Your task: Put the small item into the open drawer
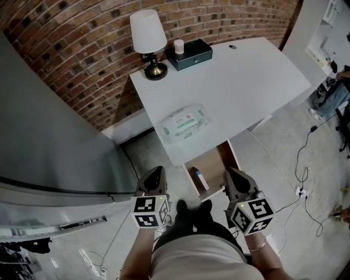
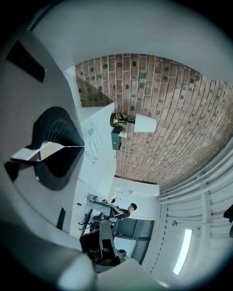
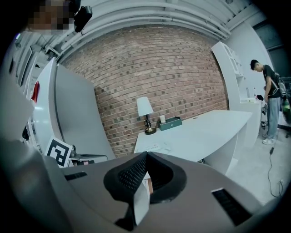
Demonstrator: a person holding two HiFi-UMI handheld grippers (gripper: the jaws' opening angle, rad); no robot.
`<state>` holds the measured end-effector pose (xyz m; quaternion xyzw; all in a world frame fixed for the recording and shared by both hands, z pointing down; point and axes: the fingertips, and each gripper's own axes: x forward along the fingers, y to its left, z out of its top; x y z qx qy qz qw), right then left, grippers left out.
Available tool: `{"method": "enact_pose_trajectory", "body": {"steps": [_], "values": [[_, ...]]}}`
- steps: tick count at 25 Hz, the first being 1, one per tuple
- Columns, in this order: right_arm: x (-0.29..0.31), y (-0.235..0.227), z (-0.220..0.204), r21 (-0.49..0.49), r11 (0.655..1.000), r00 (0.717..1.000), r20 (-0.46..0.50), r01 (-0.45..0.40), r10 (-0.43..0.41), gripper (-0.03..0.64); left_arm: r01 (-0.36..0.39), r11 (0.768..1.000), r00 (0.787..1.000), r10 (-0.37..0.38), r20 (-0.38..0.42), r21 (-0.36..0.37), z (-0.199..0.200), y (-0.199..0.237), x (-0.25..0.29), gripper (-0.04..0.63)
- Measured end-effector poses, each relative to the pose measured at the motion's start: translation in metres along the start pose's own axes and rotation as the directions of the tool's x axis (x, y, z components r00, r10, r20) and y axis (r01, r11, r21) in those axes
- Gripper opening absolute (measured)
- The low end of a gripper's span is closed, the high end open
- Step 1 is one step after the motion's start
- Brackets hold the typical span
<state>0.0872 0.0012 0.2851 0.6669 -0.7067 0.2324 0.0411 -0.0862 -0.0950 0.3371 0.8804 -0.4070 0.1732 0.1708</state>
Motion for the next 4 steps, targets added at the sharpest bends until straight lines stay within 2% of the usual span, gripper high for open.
{"method": "enact_pose_trajectory", "body": {"steps": [4], "values": [[0.0006, 0.0078, 0.0027, -0.002, 1.0, 1.0, 0.004, 0.007, -0.007, 0.006, 0.005, 1.0, 1.0, -0.005, -0.007, 0.0, 0.0011, 0.0064, -0.0037, 0.025]]}}
